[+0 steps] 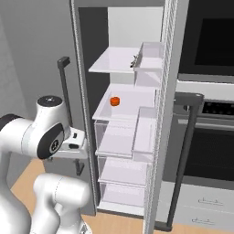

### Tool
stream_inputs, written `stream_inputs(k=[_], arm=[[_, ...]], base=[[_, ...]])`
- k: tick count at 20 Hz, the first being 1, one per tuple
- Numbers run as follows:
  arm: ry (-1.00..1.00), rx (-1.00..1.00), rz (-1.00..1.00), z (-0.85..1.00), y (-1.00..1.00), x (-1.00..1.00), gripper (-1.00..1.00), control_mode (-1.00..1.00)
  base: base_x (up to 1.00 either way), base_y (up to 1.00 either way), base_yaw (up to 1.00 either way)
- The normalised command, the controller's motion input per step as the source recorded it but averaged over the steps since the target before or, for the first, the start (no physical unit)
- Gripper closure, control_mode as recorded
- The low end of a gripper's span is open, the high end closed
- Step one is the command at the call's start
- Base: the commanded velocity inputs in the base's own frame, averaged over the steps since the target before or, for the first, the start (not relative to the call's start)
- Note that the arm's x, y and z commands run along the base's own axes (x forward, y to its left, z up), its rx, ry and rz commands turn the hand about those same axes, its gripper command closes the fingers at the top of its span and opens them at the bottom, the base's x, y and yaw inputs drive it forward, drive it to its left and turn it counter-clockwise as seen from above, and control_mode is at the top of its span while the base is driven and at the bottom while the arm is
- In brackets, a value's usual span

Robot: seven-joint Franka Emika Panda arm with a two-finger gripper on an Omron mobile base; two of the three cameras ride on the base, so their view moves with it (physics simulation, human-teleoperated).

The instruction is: Place one squash and one fish in each tupperware on the nearby counter, to pack two identical lunches.

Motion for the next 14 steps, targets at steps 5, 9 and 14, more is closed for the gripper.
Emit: stream_inputs(k=[5, 9, 14], arm=[[0.0, 0.0, 0.0, 0.0, 0.0, 0.0, -1.0, 1.0], [0.0, 0.0, 0.0, 0.0, 0.0, 0.0, -1.0, 1.0], [0.0, 0.0, 0.0, 0.0, 0.0, 0.0, -1.0, 1.0]], base=[[0.1, -0.08, 0.0], [0.77, 0.0, 0.0], [0.47, -0.01, -0.02]])
